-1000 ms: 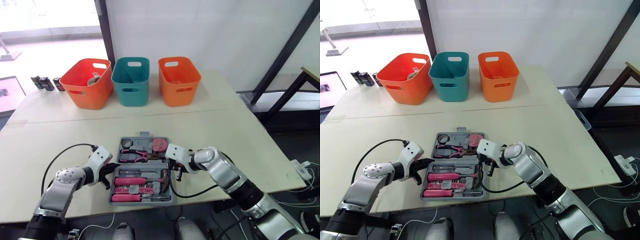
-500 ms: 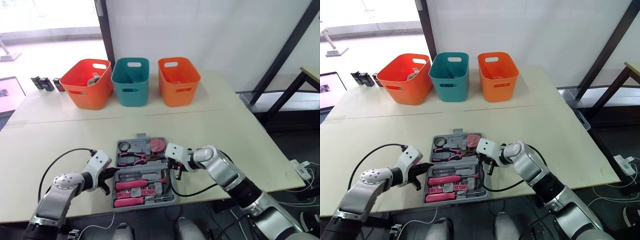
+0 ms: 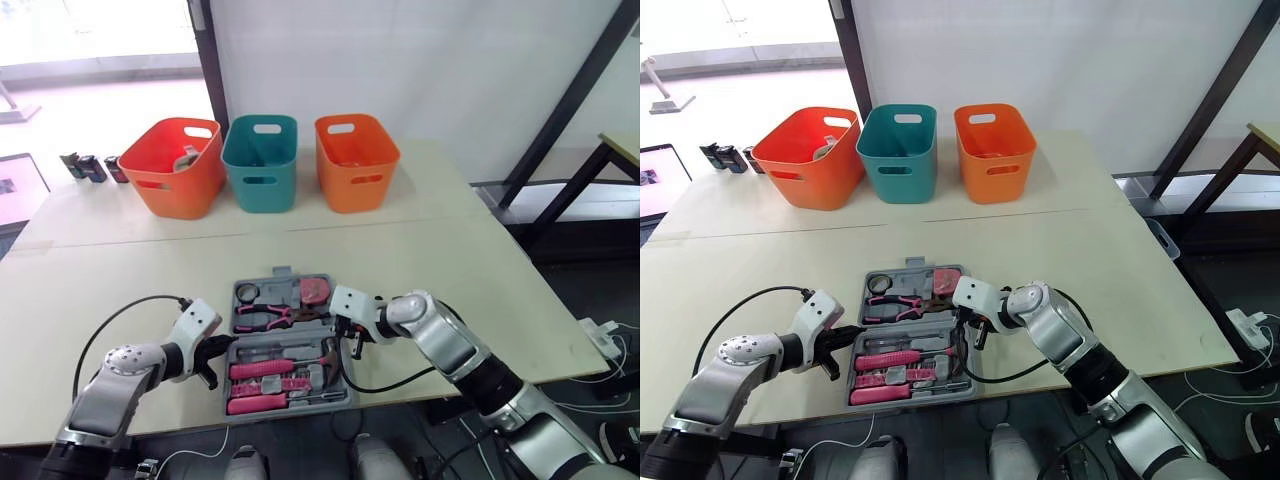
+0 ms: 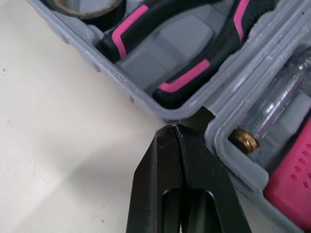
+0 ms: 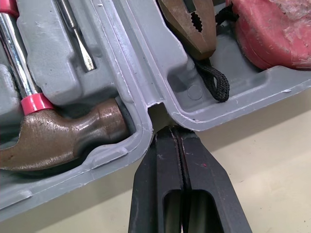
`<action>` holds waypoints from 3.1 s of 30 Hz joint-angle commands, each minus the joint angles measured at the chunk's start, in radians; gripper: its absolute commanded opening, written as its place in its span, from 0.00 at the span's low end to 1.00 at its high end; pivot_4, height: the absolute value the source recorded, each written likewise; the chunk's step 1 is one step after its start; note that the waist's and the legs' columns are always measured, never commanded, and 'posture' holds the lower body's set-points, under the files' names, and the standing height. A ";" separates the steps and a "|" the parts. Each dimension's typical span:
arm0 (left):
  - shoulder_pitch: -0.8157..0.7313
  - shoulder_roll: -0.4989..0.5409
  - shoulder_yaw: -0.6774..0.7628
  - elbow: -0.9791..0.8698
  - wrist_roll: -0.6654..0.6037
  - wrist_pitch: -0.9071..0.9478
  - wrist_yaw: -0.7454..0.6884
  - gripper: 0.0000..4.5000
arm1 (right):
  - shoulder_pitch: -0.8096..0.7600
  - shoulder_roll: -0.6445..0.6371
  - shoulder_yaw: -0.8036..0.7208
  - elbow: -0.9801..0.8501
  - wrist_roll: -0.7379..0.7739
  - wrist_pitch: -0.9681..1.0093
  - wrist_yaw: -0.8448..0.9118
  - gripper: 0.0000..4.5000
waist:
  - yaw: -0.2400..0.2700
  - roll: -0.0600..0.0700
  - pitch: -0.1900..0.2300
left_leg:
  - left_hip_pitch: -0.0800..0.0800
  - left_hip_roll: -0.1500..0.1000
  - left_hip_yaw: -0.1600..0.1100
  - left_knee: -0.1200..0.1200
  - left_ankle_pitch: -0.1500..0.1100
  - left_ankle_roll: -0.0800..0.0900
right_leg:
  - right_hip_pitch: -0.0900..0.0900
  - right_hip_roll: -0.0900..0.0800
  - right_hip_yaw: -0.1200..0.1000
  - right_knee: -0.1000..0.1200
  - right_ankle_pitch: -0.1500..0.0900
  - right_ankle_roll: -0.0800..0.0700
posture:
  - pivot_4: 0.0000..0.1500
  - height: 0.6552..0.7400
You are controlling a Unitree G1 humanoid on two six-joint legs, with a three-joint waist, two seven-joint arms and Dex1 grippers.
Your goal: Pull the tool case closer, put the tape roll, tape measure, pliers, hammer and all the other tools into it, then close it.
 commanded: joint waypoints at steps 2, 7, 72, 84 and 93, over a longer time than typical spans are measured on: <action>0.025 0.092 0.100 -0.005 -0.041 0.053 -0.021 0.00 | -0.005 -0.046 -0.067 -0.045 0.011 0.021 -0.005 0.01 | 0.003 -0.001 0.000 | -0.004 0.000 0.000 0.000 0.000 0.000 | -0.004 0.000 0.000 0.000 0.000 0.000 | 1.00 1.00; 0.078 0.046 0.299 -0.053 -0.175 -0.289 -0.119 0.00 | 0.021 -0.098 -0.163 -0.132 0.044 0.069 -0.017 0.01 | 0.007 -0.001 0.001 | -0.009 0.000 0.001 -0.002 0.000 0.000 | -0.011 -0.001 0.000 0.000 0.000 0.000 | 1.00 1.00; 0.011 0.065 -0.198 0.469 0.015 -0.897 -0.460 0.00 | -0.445 0.338 -0.781 1.007 0.562 0.172 -0.086 0.99 | -0.029 0.009 -0.002 | -0.003 0.000 0.002 -0.003 0.000 0.000 | -0.007 0.001 0.002 0.001 0.001 -0.001 | 1.00 1.00; -0.001 0.071 -0.201 0.465 0.016 -0.892 -0.459 0.00 | -0.332 0.287 -0.551 0.716 0.479 0.073 0.149 0.99 | -0.028 0.012 -0.002 | -0.003 0.000 0.002 -0.003 0.000 0.000 | -0.007 0.001 0.002 0.001 0.001 -0.001 | 1.00 1.00; -0.009 0.078 -0.179 0.376 0.006 -0.818 -0.412 0.00 | -0.302 0.246 -0.490 0.584 0.494 0.080 0.217 0.99 | -0.026 0.012 -0.002 | -0.004 0.000 0.002 -0.003 0.000 0.000 | -0.007 0.001 0.002 0.001 0.001 -0.001 | 1.00 1.00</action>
